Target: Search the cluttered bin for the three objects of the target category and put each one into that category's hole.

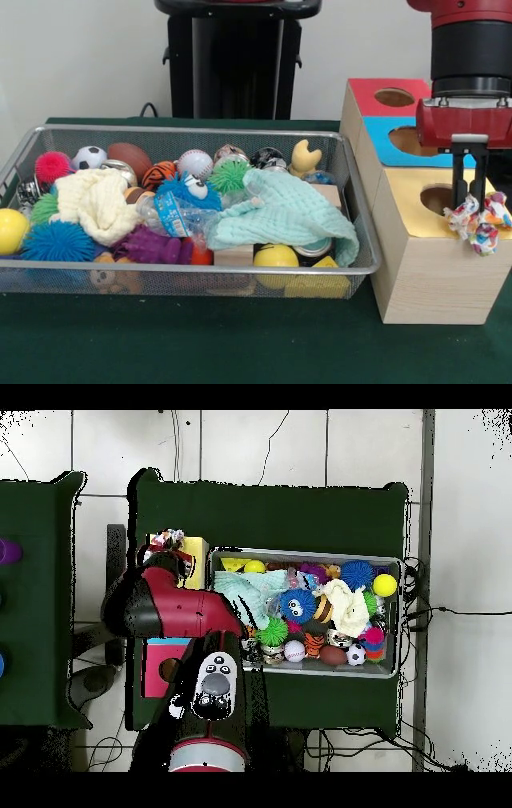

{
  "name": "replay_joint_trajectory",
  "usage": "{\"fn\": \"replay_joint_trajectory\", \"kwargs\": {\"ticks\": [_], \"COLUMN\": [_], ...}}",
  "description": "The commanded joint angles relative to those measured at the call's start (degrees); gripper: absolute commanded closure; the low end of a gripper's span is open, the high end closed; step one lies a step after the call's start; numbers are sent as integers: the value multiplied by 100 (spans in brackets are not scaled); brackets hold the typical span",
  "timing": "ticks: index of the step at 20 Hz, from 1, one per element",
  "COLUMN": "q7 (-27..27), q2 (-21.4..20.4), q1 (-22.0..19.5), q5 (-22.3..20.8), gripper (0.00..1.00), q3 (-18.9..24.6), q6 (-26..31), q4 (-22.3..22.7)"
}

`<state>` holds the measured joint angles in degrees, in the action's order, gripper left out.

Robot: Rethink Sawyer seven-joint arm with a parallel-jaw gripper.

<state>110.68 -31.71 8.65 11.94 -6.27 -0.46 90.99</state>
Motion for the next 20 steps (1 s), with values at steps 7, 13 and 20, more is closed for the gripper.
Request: {"fn": "replay_joint_trajectory", "kwargs": {"ticks": [7, 13, 20], "q7": [958, 810, 701], "q2": [274, 180, -4], "q1": [-326, -385, -395], "q5": [-142, -261, -464], "gripper": [100, 100, 100], "q3": [514, 512, 420], "q6": [181, 274, 177], "q4": [869, 979, 1326]}}
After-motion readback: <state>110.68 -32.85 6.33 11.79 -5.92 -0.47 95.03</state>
